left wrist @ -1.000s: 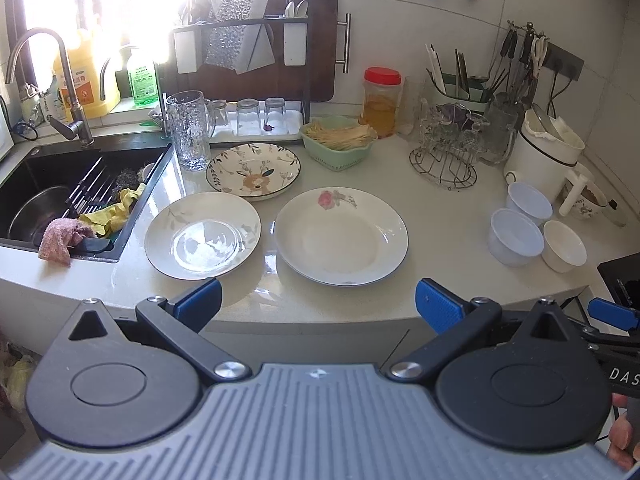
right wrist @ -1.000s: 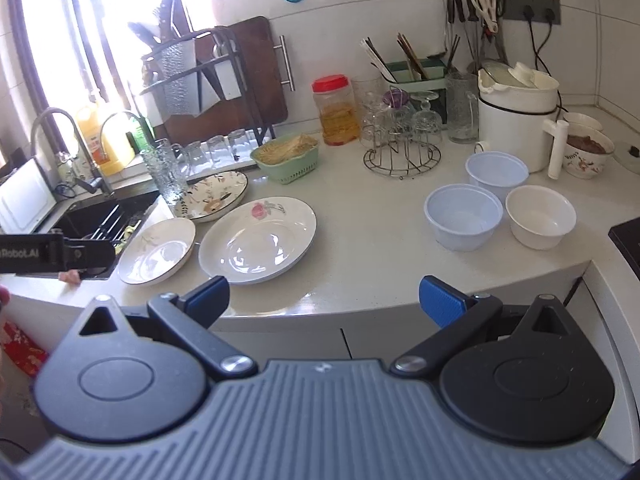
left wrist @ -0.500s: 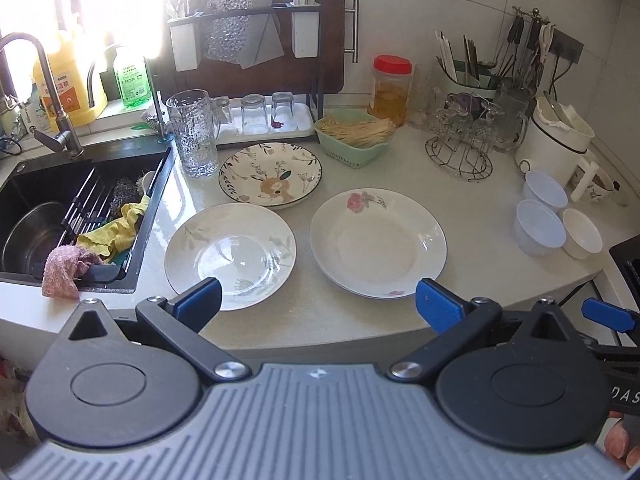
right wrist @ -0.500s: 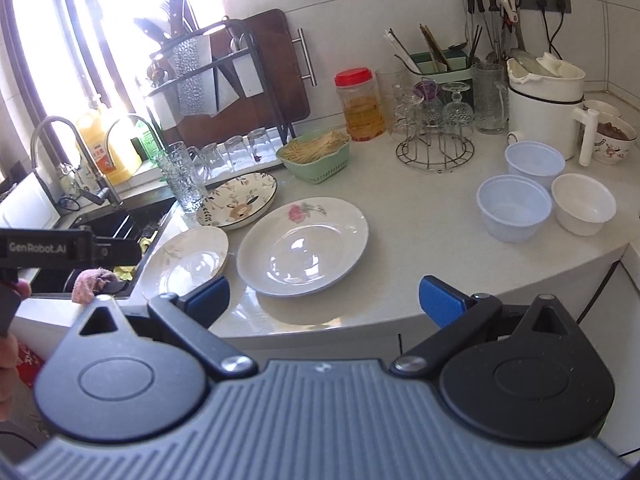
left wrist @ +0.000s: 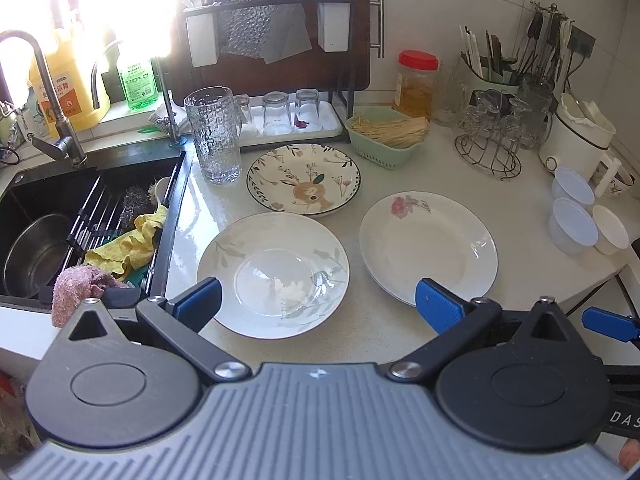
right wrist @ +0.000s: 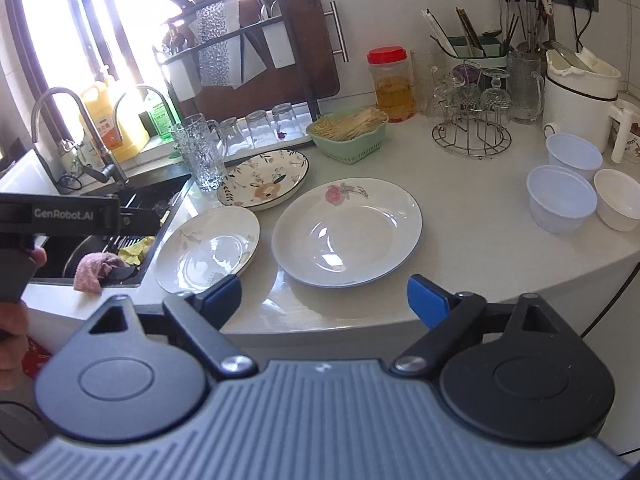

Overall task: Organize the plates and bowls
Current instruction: 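Move both grippers toward the rim of the leaf-pattern white plate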

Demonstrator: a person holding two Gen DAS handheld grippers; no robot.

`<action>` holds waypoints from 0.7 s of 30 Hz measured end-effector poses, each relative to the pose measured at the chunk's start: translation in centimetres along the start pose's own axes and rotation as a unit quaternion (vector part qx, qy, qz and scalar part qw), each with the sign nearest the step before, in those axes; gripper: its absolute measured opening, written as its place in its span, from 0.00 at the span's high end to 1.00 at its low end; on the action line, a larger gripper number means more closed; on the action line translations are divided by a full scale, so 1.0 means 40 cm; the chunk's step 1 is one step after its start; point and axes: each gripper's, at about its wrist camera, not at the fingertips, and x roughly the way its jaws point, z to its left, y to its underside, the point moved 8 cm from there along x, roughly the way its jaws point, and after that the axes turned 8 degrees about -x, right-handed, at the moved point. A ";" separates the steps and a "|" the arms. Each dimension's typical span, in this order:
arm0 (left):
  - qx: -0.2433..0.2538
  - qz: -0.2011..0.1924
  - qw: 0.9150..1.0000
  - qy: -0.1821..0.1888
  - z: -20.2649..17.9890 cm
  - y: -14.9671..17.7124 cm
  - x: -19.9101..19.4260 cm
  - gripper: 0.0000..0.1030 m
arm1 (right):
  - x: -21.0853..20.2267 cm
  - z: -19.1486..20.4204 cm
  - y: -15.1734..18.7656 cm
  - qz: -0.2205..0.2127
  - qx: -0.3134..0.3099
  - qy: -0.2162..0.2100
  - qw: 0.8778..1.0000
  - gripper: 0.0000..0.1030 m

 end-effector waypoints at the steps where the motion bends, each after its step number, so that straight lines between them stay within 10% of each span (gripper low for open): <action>1: 0.001 0.001 1.000 0.005 0.006 -0.002 0.006 0.00 | 0.008 0.007 0.000 0.002 -0.001 0.002 1.000 0.26; 21: 0.037 0.053 0.997 0.053 0.248 -0.122 0.238 0.00 | 0.254 0.249 -0.067 0.014 -0.005 0.037 0.999 0.30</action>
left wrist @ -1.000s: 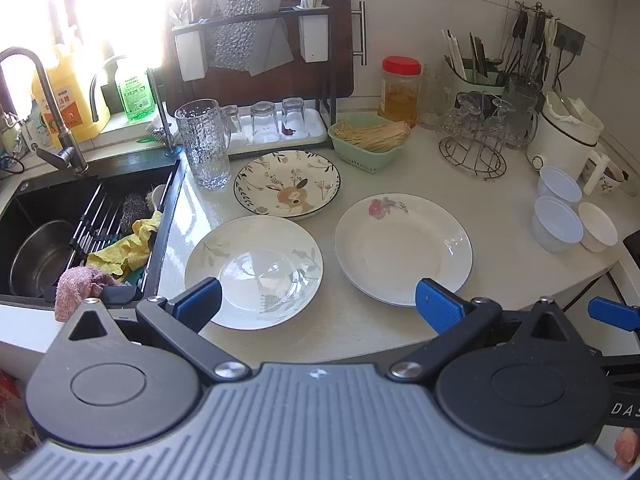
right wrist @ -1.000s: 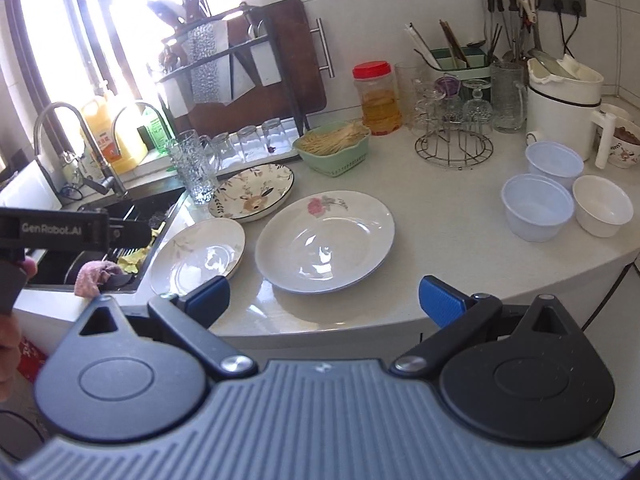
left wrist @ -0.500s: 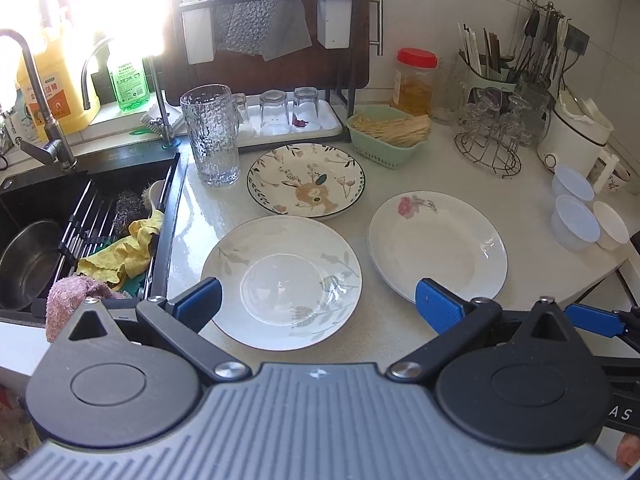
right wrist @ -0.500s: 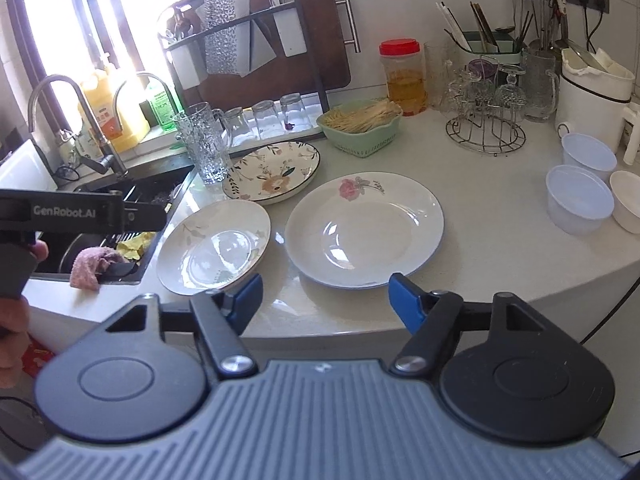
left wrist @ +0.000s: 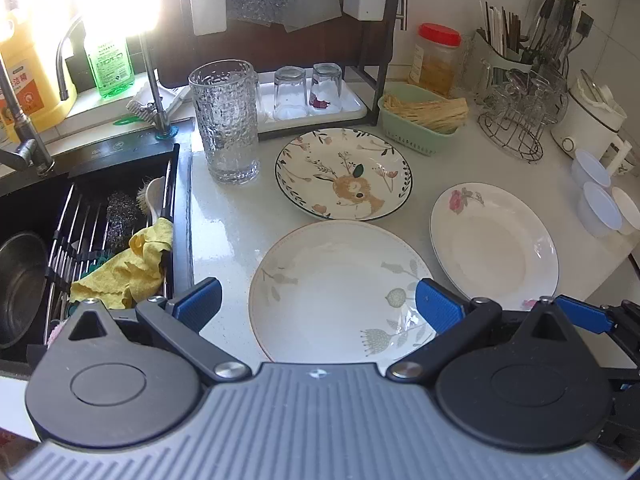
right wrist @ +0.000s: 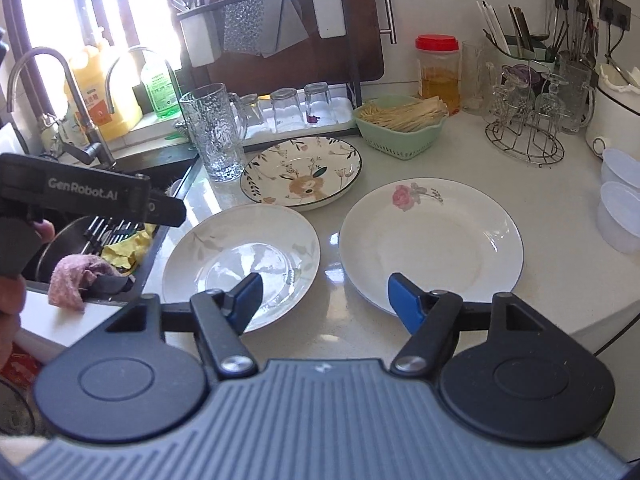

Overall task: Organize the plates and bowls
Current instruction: 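Move both grippers toward the rim of the leaf-pattern white plate, then close both grippers on the rim of the leaf-pattern plate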

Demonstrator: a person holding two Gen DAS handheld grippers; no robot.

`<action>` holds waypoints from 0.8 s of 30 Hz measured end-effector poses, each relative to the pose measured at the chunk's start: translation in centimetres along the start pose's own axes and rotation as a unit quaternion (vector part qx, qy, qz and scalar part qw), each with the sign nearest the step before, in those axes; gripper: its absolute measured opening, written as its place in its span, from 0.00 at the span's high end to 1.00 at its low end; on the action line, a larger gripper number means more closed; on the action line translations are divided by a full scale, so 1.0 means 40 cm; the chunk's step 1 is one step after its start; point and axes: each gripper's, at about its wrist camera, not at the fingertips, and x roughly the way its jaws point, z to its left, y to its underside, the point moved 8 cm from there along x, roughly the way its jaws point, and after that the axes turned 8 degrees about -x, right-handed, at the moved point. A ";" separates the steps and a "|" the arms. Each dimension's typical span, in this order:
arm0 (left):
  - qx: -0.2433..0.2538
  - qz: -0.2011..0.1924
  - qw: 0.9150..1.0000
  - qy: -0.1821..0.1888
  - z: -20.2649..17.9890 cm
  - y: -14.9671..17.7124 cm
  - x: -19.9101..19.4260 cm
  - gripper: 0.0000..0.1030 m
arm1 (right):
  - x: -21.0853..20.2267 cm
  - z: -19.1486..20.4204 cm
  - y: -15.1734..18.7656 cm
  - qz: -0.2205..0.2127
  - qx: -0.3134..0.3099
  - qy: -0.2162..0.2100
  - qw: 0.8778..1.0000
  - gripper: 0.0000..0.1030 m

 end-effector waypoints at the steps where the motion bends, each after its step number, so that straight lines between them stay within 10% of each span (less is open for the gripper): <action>1: 0.004 0.004 1.000 0.004 0.011 -0.006 0.007 0.00 | 0.008 0.009 -0.003 0.002 0.006 -0.001 1.000 0.30; 15: 0.004 0.032 0.998 0.061 0.168 -0.013 0.147 0.01 | 0.142 0.096 0.021 0.053 0.068 0.005 0.996 0.34; 24: -0.003 0.064 0.993 0.102 0.193 -0.023 0.248 0.26 | 0.228 0.042 0.020 0.082 0.092 0.063 0.990 0.49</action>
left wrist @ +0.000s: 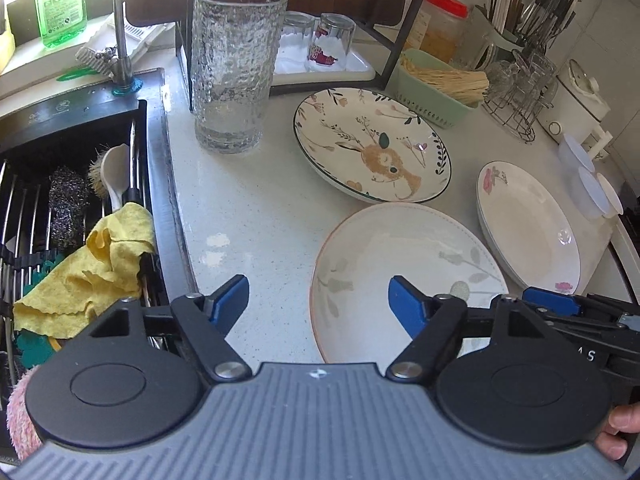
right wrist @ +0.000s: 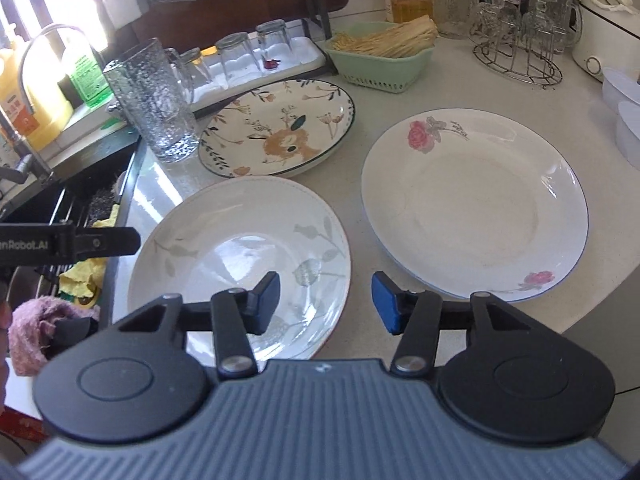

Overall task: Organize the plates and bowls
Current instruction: 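Close both grippers on the rim of the leaf-pattern plate, then lift the leaf-pattern plate with both grippers and carry it over the rose plate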

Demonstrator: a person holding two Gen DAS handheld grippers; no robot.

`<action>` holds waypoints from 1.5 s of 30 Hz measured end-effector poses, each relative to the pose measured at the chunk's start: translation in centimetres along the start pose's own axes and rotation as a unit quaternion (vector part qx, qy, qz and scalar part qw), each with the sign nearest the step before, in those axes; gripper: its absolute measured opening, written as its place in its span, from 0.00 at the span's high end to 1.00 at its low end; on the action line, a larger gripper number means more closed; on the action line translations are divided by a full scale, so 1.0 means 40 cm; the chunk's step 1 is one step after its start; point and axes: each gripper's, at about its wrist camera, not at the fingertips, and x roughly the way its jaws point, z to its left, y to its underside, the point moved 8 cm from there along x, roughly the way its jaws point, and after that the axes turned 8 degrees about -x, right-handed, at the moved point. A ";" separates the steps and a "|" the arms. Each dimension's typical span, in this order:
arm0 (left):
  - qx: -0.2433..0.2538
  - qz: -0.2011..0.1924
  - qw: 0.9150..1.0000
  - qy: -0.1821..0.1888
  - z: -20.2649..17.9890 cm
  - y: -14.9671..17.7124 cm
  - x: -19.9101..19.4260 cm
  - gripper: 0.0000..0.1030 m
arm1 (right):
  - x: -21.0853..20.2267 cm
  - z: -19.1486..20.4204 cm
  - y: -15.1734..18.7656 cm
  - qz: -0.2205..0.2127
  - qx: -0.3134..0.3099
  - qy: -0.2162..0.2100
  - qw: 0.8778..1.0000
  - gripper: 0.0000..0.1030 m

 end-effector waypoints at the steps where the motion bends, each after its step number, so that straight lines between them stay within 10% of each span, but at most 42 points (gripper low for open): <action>1: -0.001 0.004 1.000 0.004 0.003 -0.002 0.013 0.30 | 0.009 -0.006 0.000 0.003 0.004 0.004 1.000 0.50; 15: 0.039 0.064 0.996 0.040 -0.025 -0.007 0.134 0.65 | 0.080 -0.020 0.007 0.020 0.063 -0.007 0.998 0.73; 45: -0.057 0.072 0.990 0.108 -0.026 -0.063 0.092 0.64 | 0.044 -0.026 -0.030 0.017 0.112 -0.085 0.990 0.74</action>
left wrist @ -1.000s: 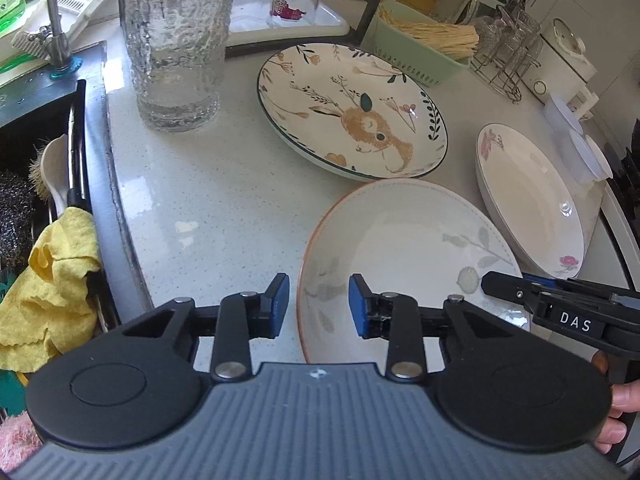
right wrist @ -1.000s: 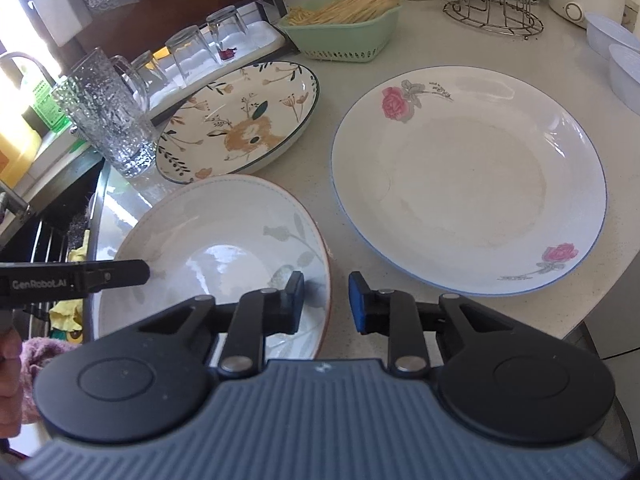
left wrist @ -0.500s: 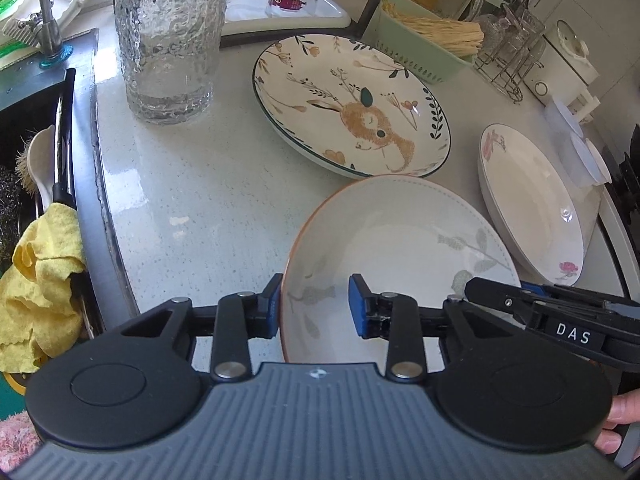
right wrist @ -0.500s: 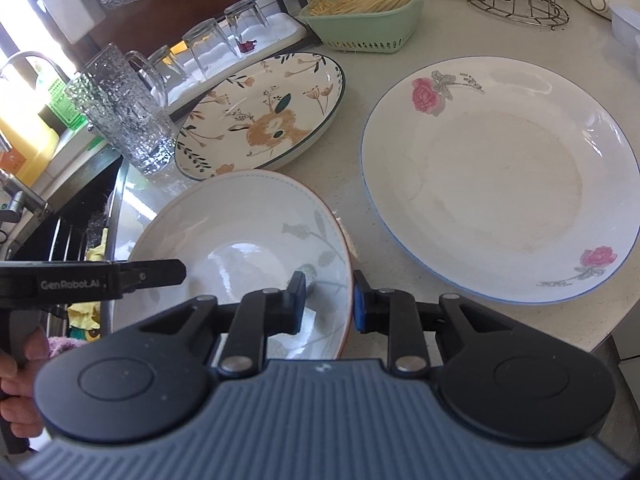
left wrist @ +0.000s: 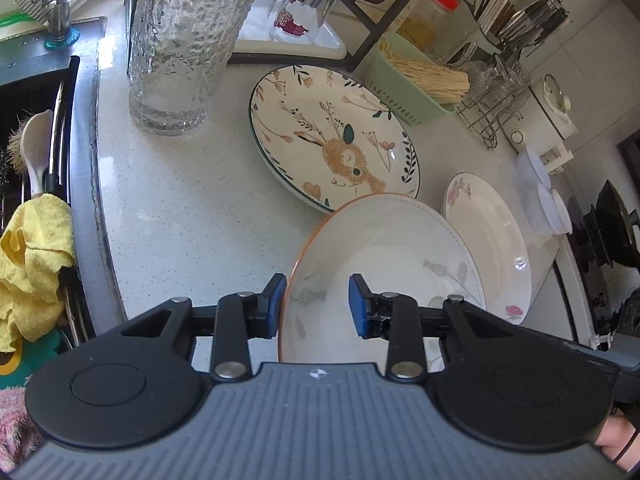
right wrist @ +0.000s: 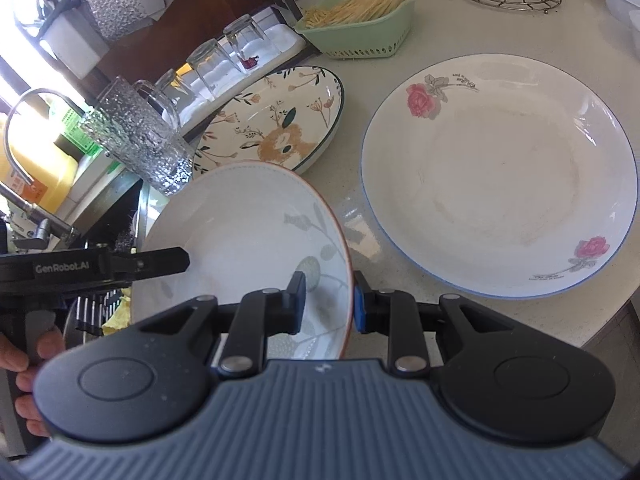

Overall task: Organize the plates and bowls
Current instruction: 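Lift the leaf-pattern plate with both grippers and carry it over the rose plate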

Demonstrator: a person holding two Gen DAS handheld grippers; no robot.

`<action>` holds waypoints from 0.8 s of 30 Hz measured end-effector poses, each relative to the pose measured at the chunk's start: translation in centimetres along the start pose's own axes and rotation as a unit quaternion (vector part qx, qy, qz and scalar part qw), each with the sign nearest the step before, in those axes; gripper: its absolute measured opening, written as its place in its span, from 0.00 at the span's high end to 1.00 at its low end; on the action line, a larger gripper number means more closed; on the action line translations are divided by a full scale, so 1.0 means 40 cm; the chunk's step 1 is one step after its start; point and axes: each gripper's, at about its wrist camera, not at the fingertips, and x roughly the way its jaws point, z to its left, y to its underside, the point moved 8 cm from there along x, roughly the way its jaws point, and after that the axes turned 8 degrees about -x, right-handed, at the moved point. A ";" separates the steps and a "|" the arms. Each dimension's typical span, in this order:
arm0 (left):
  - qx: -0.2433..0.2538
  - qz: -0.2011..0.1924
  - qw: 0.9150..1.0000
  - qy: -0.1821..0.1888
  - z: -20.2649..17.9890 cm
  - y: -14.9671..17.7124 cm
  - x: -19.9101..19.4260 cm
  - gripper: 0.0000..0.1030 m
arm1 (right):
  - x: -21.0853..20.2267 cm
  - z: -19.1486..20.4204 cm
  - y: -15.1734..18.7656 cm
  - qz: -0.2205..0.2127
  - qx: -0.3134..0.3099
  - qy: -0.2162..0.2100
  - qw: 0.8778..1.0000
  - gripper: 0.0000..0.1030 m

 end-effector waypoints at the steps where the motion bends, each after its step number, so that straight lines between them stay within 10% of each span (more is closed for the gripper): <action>1: -0.002 -0.002 1.000 0.001 -0.006 -0.003 -0.008 0.64 | -0.009 -0.001 -0.006 -0.002 0.002 -0.004 1.000 0.74; 24: -0.009 -0.015 1.000 0.018 -0.334 -0.054 0.037 0.64 | -0.180 -0.215 -0.183 -0.037 0.001 -0.026 0.999 0.74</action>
